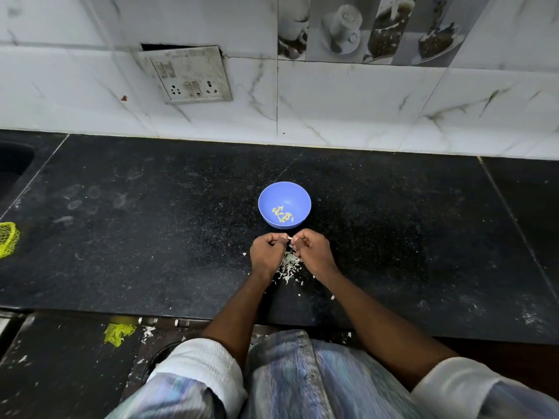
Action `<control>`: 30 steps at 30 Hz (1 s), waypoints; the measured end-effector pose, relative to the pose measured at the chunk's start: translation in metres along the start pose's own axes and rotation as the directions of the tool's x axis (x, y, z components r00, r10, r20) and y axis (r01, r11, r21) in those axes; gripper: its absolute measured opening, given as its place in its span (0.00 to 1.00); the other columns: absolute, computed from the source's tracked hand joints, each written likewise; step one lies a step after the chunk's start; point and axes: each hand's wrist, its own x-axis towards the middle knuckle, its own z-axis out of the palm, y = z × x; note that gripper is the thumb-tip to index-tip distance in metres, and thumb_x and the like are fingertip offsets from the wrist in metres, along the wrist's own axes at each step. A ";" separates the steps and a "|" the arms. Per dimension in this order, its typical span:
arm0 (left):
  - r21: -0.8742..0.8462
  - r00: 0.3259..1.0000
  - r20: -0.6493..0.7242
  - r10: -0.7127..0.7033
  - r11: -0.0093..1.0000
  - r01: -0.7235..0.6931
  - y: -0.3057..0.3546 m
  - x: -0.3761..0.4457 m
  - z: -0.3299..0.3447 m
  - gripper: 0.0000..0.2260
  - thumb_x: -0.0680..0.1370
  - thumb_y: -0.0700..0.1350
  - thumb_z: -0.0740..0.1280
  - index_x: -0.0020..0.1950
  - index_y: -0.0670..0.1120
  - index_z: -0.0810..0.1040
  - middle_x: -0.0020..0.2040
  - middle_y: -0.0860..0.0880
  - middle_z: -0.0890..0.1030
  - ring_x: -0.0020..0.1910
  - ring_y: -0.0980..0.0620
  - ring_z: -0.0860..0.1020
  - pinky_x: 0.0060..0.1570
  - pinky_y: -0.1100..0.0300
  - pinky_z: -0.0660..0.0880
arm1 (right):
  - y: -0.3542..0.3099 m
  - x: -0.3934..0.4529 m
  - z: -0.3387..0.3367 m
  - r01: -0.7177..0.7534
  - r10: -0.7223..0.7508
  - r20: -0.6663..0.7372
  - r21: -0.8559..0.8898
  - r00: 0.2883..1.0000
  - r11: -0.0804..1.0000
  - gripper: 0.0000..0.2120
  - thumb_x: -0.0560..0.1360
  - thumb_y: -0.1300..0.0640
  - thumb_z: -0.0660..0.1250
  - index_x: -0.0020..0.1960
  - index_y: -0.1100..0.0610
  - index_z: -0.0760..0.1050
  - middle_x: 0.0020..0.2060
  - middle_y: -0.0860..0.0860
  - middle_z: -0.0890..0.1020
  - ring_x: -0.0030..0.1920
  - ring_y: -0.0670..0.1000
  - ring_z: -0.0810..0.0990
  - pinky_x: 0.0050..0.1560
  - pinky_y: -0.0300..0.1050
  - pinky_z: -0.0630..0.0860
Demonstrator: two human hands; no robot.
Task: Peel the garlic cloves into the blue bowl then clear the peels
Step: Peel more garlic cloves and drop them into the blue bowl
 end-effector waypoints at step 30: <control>0.302 0.997 -0.003 0.076 0.951 -0.071 0.006 -0.015 -0.017 0.13 0.75 0.38 0.71 0.43 0.58 0.84 0.36 0.59 0.85 0.37 0.59 0.83 0.41 0.60 0.80 | -0.006 -0.004 0.004 -0.004 -0.001 -0.038 -0.122 0.999 0.993 0.08 0.75 0.52 0.71 0.39 0.54 0.82 0.32 0.45 0.83 0.35 0.46 0.82 0.41 0.52 0.81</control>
